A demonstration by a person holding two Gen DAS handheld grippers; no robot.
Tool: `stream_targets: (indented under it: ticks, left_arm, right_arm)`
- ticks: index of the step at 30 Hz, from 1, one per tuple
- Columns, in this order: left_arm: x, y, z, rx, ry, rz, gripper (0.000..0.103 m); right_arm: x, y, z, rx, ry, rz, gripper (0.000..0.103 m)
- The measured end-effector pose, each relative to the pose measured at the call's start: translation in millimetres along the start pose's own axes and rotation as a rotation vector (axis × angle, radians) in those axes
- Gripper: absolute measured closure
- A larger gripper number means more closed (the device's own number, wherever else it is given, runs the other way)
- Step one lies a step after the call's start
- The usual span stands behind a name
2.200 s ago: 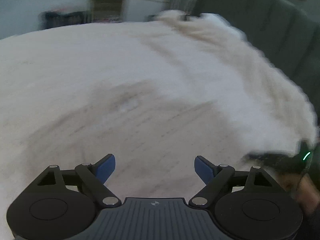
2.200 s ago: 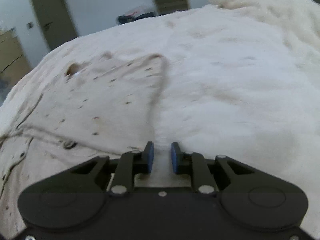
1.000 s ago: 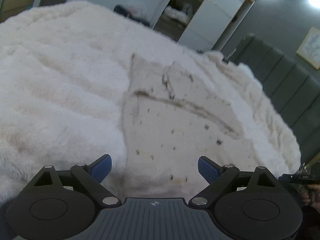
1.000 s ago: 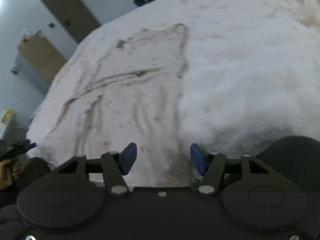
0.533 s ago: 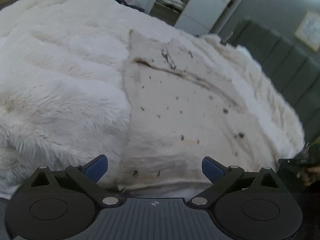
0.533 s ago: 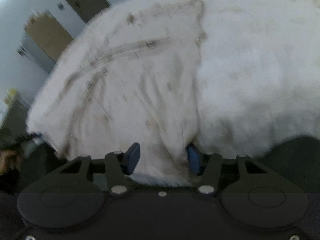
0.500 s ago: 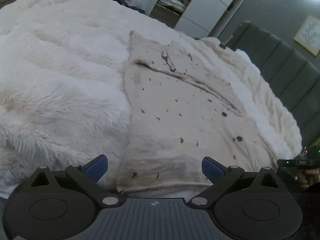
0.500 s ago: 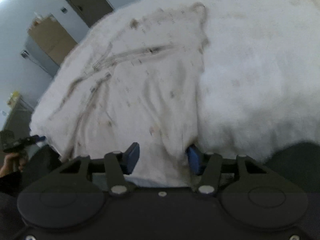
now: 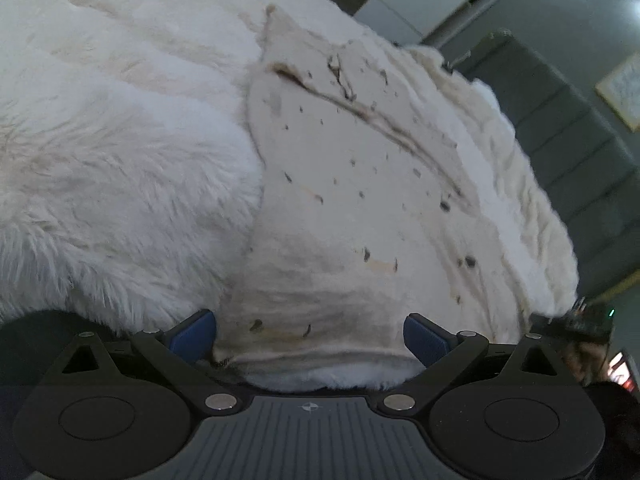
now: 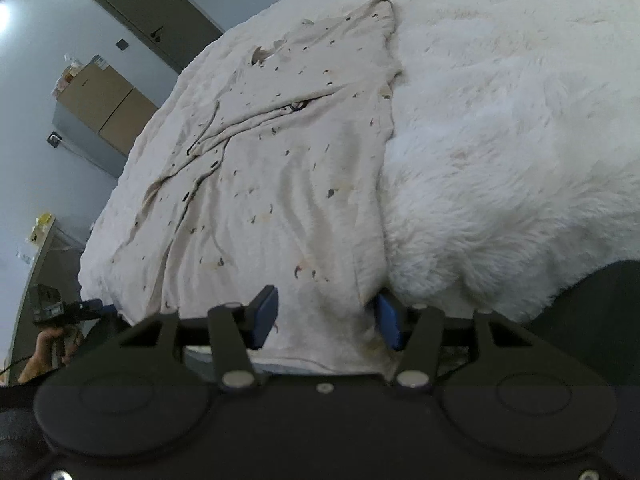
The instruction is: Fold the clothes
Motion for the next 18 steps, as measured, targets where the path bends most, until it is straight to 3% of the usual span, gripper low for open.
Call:
stream_targets:
  ticks: [2,6,10,12,18]
  left_arm:
    - [-3,1,3,0.028,-0.022,0.030,0.004]
    - [-4,8,-1,0.003,-0.013,0.029,0.004]
    - [-7,19,-12,-0.033,0.042,-0.003,0.004]
    - [-8,29,-16,-0.004,0.056,-0.016,0.005]
    - [-9,32,-21,-0.034,0.028,-0.047,0.004]
  right_arm:
    - [-2,0,-1,0.000,-0.007,0.011,0.050]
    - [-3,0,-4,-0.003,-0.006,0.004,0.050]
    - [-4,0,-5,-0.008,-0.006,-0.005,0.049]
    - [-2,0,-5,-0.006,-0.003,-0.015,0.049]
    - [6,2,-3,0.018,0.005,-0.072,0.049]
Point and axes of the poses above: each gripper's, at about its wrist camera, not at the fingertips, and z roughly against the way its jaws point, x to its right, y to its top, the point moved 5 cm from there along -z, roughly the way its jaws point, and after that the axes turned 10 degrees about -y, right-handed, at the moved point
